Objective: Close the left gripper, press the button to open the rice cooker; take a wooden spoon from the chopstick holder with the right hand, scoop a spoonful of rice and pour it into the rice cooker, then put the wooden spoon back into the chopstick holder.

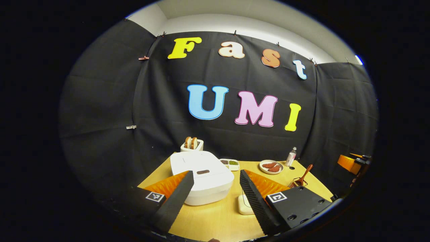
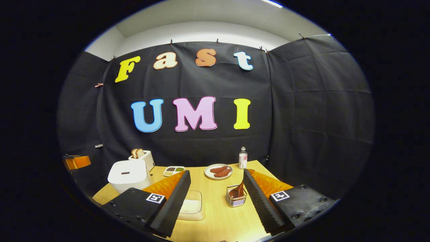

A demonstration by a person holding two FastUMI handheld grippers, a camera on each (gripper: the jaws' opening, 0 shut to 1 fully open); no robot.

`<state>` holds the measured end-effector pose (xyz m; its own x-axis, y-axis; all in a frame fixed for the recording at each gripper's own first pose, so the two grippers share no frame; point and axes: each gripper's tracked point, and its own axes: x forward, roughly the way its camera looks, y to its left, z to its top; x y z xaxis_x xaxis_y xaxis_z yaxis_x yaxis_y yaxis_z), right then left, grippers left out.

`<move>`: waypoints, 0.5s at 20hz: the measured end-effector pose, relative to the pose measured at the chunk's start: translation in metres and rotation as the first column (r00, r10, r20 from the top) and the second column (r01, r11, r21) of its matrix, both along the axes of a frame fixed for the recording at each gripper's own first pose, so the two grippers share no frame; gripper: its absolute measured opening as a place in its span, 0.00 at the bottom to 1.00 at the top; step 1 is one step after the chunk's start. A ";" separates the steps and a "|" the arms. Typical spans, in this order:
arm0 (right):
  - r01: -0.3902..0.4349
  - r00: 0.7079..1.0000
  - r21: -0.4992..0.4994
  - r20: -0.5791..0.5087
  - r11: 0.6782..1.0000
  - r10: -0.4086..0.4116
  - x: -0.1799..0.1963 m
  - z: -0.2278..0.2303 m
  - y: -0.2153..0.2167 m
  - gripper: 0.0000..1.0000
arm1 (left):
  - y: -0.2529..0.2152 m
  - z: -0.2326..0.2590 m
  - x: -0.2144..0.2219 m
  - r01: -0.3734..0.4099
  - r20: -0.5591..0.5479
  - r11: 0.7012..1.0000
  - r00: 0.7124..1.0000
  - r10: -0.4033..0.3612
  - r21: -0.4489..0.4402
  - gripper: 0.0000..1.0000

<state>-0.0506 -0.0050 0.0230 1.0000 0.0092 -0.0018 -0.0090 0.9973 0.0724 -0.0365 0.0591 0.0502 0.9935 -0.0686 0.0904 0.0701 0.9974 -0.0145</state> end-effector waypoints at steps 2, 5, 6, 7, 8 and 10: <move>-0.004 1.000 -0.002 -0.002 1.000 0.004 -0.001 -0.001 0.005 0.98 | -0.004 0.001 0.004 0.018 -0.001 1.000 1.000 -0.018 0.010 0.95; -0.008 1.000 0.004 -0.028 1.000 0.008 -0.009 -0.010 0.014 0.98 | 0.000 0.000 0.009 -0.002 0.004 1.000 1.000 0.002 0.017 0.95; -0.012 0.999 0.004 -0.039 1.000 0.012 -0.011 -0.016 0.017 0.98 | 0.001 -0.003 0.009 -0.020 0.003 1.000 1.000 0.020 0.007 0.95; -0.014 0.999 0.001 -0.051 1.000 0.014 -0.012 -0.021 0.018 0.98 | 0.002 -0.007 0.008 -0.027 0.001 1.000 1.000 0.027 -0.004 0.95; -0.014 0.998 -0.002 -0.066 1.000 0.014 -0.012 -0.027 0.019 0.98 | -0.001 -0.011 0.009 -0.025 -0.005 1.000 1.000 0.025 -0.012 0.95; -0.016 0.997 0.008 -0.074 1.000 0.017 -0.009 -0.029 0.021 0.98 | -0.001 -0.025 0.011 -0.029 -0.031 1.000 0.999 0.029 -0.001 0.95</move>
